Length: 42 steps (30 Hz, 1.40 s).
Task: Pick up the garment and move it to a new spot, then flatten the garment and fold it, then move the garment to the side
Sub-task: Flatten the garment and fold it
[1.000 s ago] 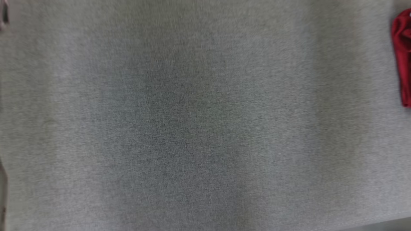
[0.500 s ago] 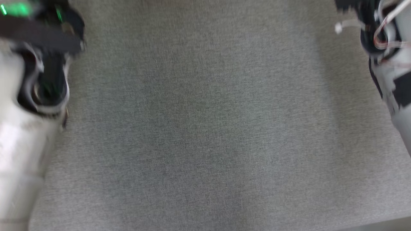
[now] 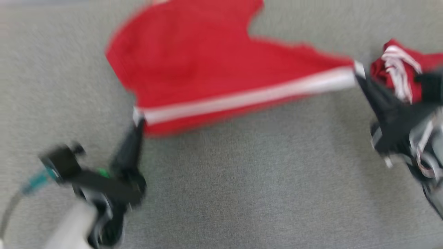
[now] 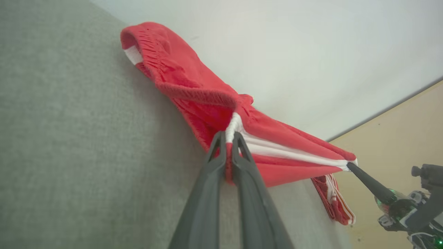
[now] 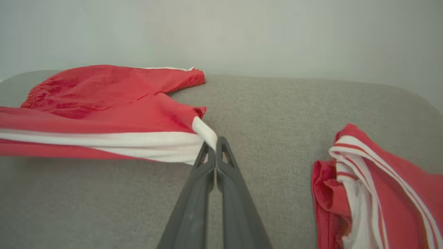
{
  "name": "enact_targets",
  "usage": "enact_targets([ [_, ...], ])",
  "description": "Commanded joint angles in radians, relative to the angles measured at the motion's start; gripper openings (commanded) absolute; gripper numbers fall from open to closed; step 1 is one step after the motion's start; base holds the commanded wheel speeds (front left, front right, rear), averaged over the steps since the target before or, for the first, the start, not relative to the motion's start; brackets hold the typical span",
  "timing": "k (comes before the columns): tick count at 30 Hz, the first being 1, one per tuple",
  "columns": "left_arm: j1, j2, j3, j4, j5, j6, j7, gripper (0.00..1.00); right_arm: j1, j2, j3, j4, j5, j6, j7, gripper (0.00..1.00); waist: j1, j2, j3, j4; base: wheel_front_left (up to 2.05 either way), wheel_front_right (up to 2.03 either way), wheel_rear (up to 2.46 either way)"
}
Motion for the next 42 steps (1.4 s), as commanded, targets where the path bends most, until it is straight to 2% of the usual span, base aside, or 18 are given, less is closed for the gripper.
enact_targets([
  [1, 0.039, 0.017, -0.01, 0.007, 0.012, 0.003, -0.002, 0.0, 0.051, -0.021, -0.017, -0.013, 0.009, -0.004, 0.014, 0.0, 0.0004, 0.0002, -0.142, 0.014, 0.0, 0.0, 0.0],
  [5, 0.151, 0.044, -0.107, 0.023, 0.065, 0.003, -0.002, 0.0, 0.264, -0.031, -0.096, -0.101, 0.029, -0.003, 0.107, 0.0, 0.0004, 0.0002, -0.216, 0.012, 0.0, 0.0, 0.0],
  [10, 0.288, 0.031, -0.098, 0.003, 0.082, 0.003, -0.002, 0.0, 0.524, 0.017, -0.215, -0.23, 0.012, -0.003, 0.222, 0.0, 0.0004, 0.0002, -0.281, 0.011, 0.0, 0.0, 0.0],
  [17, 0.455, 0.044, -0.083, -0.057, 0.129, 0.008, -0.002, 0.0, 0.852, 0.115, -0.412, -0.391, -0.071, -0.003, 0.431, 0.0, 0.0004, 0.0002, -0.322, 0.037, 0.0, 0.0, 0.0],
  [22, 0.507, 0.053, -0.103, -0.111, 0.147, 0.034, 0.003, 0.0, 0.947, 0.205, -0.533, -0.526, -0.146, -0.003, 0.539, 0.0, 0.0004, 0.0002, -0.321, 0.064, 0.0, 0.0, 0.0],
  [25, 0.497, 0.037, -0.101, -0.135, 0.142, 0.041, 0.004, 0.0, 0.915, 0.239, -0.567, -0.578, -0.185, -0.003, 0.568, 0.0, 0.0004, 0.0002, -0.318, 0.082, 0.0, 0.0, 0.0],
  [31, 0.416, -0.004, -0.104, -0.135, 0.135, 0.036, 0.016, 0.0, 0.769, 0.227, -0.556, -0.549, -0.232, -0.003, 0.59, 0.0, 0.0004, 0.0002, -0.294, 0.117, 0.0, 0.0, 0.0],
  [38, 0.252, -0.059, -0.094, -0.058, 0.137, 0.025, 0.022, 0.0, 0.489, 0.212, -0.47, -0.394, -0.255, -0.003, 0.56, 0.0, 0.0004, 0.0002, -0.227, 0.165, 0.0, 0.0, 0.0],
  [42, 0.164, -0.087, -0.076, -0.001, 0.157, 0.034, 0.015, 0.0, 0.325, 0.21, -0.423, -0.272, -0.278, -0.003, 0.51, 0.0, 0.0004, 0.0002, -0.176, 0.189, 0.0, 0.0, 0.0],
])
